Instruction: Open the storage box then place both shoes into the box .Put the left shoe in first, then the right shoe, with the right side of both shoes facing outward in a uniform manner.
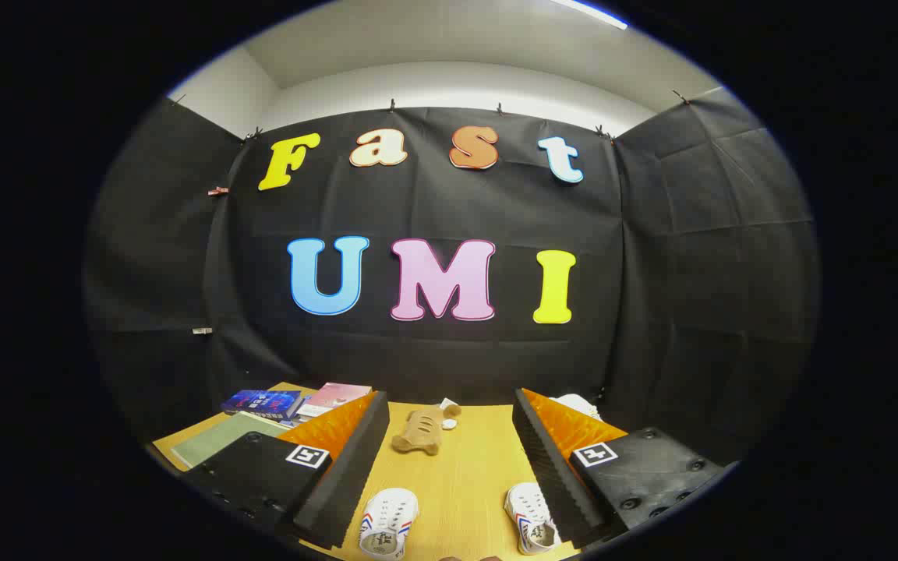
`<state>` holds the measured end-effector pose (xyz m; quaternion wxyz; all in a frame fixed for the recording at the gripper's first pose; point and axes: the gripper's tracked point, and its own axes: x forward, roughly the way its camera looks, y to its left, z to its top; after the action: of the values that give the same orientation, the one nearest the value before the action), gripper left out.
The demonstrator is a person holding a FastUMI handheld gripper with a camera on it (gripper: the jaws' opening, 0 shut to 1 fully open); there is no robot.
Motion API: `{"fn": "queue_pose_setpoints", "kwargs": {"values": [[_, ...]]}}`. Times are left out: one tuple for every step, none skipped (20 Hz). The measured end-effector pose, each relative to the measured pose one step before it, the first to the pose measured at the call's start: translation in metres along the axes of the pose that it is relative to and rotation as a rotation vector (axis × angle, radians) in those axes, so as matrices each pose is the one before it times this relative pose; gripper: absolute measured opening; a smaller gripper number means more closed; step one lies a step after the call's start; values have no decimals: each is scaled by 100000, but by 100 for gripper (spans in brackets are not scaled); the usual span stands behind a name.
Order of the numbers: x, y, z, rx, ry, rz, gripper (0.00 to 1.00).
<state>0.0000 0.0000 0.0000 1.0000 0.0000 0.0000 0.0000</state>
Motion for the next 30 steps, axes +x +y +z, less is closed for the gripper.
{"fn": "queue_pose_setpoints", "kwargs": {"values": [[20, 226, -141, -22, 52, 251, 97], [-2, 176, -138, 446, 376, 139, 97], [-14, 39, -119, 542, 414, 29, 97], [88, 84, -34, 429, 258, 22, 97], [-28, -25, 158, 182, -3, 105, 97], [140, -50, 101, -55, -136, -31, 97], [87, -81, 69, -61, -297, -200, 97], [103, -74, 3, 163, 64, -160, 97], [72, -71, -158, 324, 285, -293, 97], [27, -39, -168, 428, 521, -55, 97], [125, 29, -201, 127, 555, 39, 97], [76, -66, -159, -136, 540, -64, 97], [89, -100, -179, -192, 389, -139, 97], [50, -125, -77, 51, 449, -165, 97], [119, 7, -238, 318, 477, -75, 97], [92, -1, -211, 449, 698, 64, 97], [132, 24, -198, 372, 552, 68, 97], [143, -33, -256, 182, 583, -91, 97], [109, -51, -135, 209, 623, -155, 97], [257, -11, -224, 409, 775, -9, 97], [128, 102, -283, 377, 816, 95, 97], [241, 9, -416, 47, 1167, 188, 97], [228, 14, -386, -399, 1405, 235, 97], [143, 154, -470, 258, 1357, 1124, 97], [230, 420, -313, 795, 1323, 1344, 97], [130, 293, -327, 1120, 1222, 1416, 97], [209, 227, -523, 796, 1750, 1284, 97], [169, 205, -556, 937, 1389, 1304, 97], [296, 268, -442, 746, 1262, 997, 97], [468, 505, -599, 1158, 1930, 2405, 97]]}}
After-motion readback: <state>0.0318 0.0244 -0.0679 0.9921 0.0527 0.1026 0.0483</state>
